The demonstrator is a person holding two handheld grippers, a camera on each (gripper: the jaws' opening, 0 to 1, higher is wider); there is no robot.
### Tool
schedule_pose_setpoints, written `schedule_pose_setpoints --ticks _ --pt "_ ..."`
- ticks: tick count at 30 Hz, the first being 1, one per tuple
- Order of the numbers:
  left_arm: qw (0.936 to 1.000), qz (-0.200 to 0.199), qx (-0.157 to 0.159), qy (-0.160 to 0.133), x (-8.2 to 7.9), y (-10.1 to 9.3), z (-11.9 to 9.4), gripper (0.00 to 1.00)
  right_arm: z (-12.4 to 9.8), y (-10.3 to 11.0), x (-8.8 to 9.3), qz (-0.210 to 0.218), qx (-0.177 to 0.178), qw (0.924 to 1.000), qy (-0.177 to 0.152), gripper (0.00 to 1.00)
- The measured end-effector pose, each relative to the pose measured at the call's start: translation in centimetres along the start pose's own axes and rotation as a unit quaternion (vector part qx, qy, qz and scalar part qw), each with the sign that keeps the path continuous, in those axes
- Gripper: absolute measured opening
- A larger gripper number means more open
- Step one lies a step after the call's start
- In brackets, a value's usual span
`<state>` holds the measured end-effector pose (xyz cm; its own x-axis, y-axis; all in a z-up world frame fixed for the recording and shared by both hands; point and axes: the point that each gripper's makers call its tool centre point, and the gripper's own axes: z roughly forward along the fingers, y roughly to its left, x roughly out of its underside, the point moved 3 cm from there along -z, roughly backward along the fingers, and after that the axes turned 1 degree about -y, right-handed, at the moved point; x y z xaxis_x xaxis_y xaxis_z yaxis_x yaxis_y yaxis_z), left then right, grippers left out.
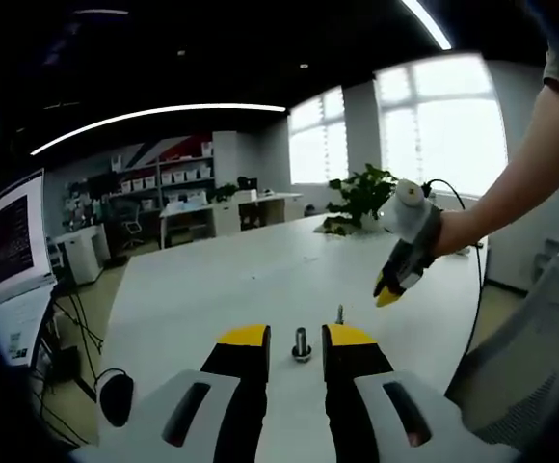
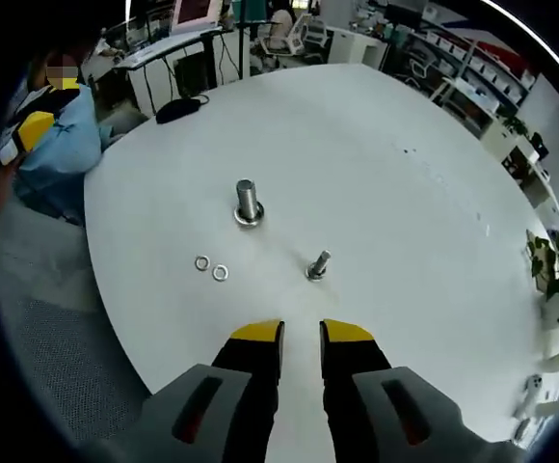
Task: Place the washer onto the threaded stud by aligning its center hole with the stud, sliding it down to the base, and recovering from edge contact or off-axis alignment until the washer reaches the visible bottom stop.
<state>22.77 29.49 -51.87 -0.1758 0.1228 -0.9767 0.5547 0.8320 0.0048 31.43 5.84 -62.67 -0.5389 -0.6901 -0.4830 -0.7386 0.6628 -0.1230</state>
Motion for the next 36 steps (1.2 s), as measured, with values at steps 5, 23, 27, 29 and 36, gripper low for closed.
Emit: schedule_pose_setpoints --ticks 5,23,27,29,36 --pt "1.0000 -0.008 -0.005 -0.002 0.0 0.4 -0.1 0.20 -0.8 -0.1 -0.3 -0.004 0.007 1.0000 -0.003 0.18" --pt "1.0000 0.008 0.000 0.004 0.1 -0.1 0.0 0.21 -2.5 0.3 0.9 -0.028 0.016 0.9995 0.004 0.19" --pt "0.9999 0.010 0.000 0.004 0.1 -0.1 0.1 0.21 -3.0 0.2 1.7 -0.020 0.017 0.9996 0.004 0.19" --pt "1.0000 0.007 0.000 0.005 0.1 0.0 0.0 0.21 -3.2 0.2 2.0 -0.017 0.018 0.9997 0.004 0.19" --pt "1.0000 0.005 -0.004 0.007 0.3 0.2 0.0 0.21 -3.4 0.6 2.0 -0.021 0.020 0.9996 0.002 0.21"
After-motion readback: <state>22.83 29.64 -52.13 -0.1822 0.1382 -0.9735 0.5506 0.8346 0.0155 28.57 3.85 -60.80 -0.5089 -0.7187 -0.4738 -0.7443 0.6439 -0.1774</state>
